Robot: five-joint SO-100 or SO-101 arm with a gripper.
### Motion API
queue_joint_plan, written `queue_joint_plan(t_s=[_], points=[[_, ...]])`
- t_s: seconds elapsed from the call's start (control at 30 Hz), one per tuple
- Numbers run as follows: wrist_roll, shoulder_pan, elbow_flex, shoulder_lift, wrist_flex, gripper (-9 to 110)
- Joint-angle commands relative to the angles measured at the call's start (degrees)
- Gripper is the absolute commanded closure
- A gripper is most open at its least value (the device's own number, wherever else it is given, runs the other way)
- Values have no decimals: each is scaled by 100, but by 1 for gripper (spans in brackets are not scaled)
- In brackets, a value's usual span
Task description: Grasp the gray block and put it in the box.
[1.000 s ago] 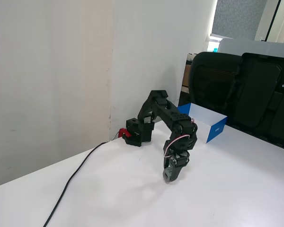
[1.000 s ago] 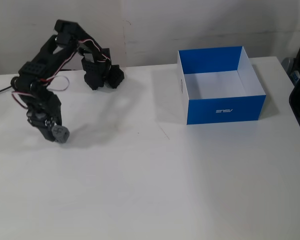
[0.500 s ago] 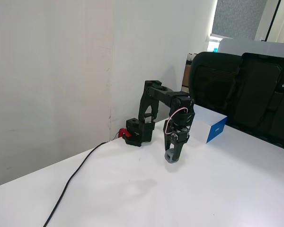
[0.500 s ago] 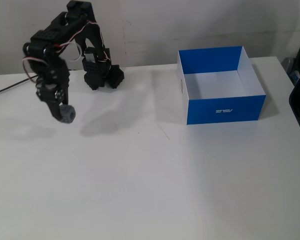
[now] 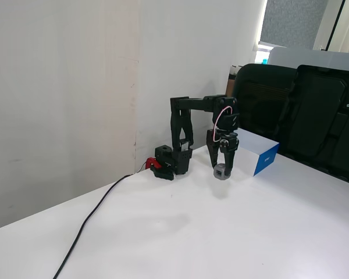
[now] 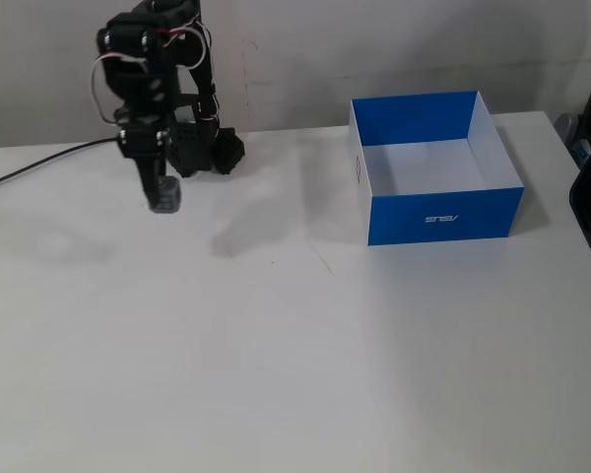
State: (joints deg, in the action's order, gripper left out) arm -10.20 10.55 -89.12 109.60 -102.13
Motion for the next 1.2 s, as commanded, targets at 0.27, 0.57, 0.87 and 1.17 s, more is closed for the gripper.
queue_joint_plan(t_s=[0.27,0.57,0.87,1.17], points=[[299,-1494,-879,1696,949,101],[650,-2628,-782,2127,1160,101],[853,-3832,-879,2602,1477,101],[914,-4720,-1468,3498,2153,101]])
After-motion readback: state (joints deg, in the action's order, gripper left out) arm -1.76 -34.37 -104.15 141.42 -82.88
